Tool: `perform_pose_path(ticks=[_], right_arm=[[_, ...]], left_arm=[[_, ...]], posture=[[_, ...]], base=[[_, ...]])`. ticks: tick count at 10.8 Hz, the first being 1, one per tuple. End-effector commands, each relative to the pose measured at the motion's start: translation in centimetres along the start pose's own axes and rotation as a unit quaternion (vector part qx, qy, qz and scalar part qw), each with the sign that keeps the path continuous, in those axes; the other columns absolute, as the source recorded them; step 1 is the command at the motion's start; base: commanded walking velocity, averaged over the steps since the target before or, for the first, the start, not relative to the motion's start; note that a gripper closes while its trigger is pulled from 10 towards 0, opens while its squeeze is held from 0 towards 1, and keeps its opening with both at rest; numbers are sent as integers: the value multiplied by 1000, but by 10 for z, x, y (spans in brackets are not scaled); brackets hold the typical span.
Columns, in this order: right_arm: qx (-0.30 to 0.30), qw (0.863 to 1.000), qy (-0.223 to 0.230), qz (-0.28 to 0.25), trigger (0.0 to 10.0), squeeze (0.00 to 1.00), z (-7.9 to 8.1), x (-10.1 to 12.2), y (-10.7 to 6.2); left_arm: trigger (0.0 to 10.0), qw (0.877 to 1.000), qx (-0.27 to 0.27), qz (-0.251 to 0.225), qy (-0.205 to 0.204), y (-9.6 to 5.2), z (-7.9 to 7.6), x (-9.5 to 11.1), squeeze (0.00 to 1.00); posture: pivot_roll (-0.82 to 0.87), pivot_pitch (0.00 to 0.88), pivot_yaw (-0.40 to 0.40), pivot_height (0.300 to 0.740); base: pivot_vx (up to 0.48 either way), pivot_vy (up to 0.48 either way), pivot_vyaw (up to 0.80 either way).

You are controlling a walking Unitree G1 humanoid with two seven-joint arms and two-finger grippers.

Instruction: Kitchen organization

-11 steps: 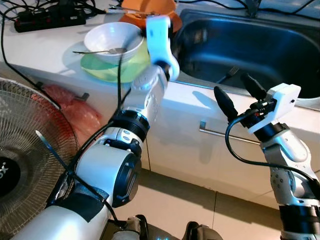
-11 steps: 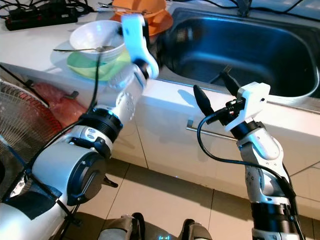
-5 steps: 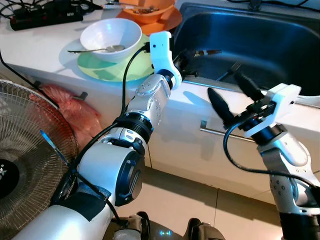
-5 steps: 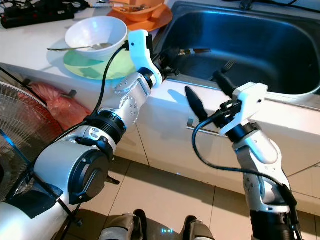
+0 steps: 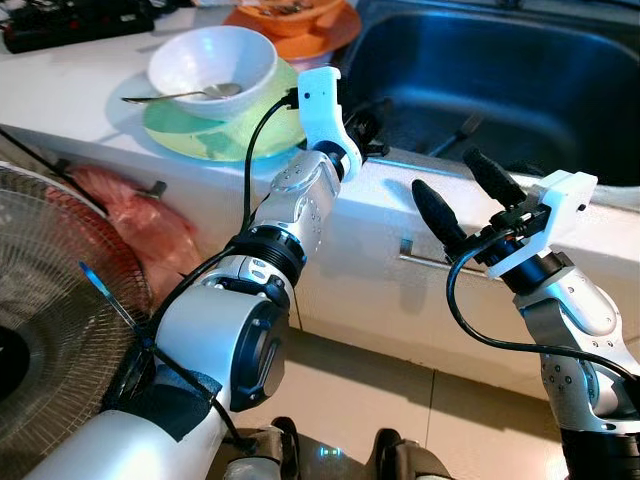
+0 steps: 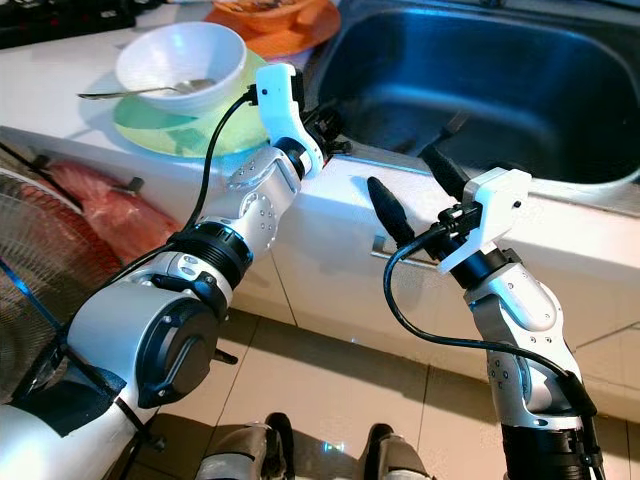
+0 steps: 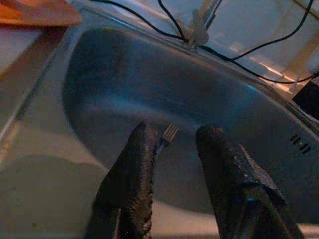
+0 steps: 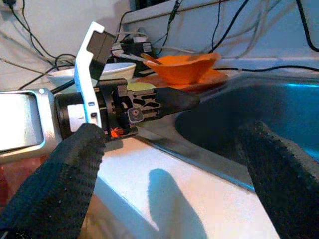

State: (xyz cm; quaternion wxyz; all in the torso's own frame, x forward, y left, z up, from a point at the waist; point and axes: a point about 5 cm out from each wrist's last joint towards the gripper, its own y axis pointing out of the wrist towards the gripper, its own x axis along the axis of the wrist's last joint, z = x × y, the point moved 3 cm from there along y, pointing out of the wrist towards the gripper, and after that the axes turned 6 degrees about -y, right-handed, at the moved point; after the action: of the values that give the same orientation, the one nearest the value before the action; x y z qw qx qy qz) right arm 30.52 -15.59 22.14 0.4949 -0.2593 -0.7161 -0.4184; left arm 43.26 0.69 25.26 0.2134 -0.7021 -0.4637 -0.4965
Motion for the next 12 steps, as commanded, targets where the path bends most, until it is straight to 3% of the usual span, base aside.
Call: perform_pose_path(ticks=[1,3,4,5,6,8,9,11,12], right_arm=[[1,1000,2,-5,10000,0,0,2,1],[1,1000,4,-7,10000,0,-2,0,5],[0,1000,8,-8,10000,0,-4,-2,9],[2,1000,10,-10,10000,0,-4,-3,11],[6,1000,14,-12,10000,0,-4,-5,15],[10,1000,16,-14,10000,0,-5,-6,19],[12,1000,16,-15,10000,0,-7,-7,21],[18,1000,18,-19,10000,0,-7,-8,25],[21,999,20,-22,10000,0,-6,-9,28]], left_arm=[[10000,999,-16,-20,33,4,-12,13,0],[10000,989,-35,-77,122,5,-23,35,0],[10000,962,-44,-156,220,-3,-30,65,0],[10000,952,-28,-171,252,-4,-28,69,0],[10000,922,-2,-243,300,-22,-19,96,0],[10000,896,31,-282,342,-47,-3,106,0],[10000,880,63,-307,357,-69,10,111,0],[10000,879,107,-318,337,-101,36,113,0],[10000,887,131,-306,320,-116,55,111,0]], posture=[[-69,238,56,740],[-53,228,55,740],[-19,214,51,740],[-7,207,44,740],[8,196,35,740],[20,185,25,740],[31,179,14,740],[49,168,4,740],[52,165,0,740]], base=[[0,0,0],[0,0,0],[0,0,0],[0,0,0],[0,0,0],[0,0,0],[0,0,0],[0,0,0],[0,0,0]])
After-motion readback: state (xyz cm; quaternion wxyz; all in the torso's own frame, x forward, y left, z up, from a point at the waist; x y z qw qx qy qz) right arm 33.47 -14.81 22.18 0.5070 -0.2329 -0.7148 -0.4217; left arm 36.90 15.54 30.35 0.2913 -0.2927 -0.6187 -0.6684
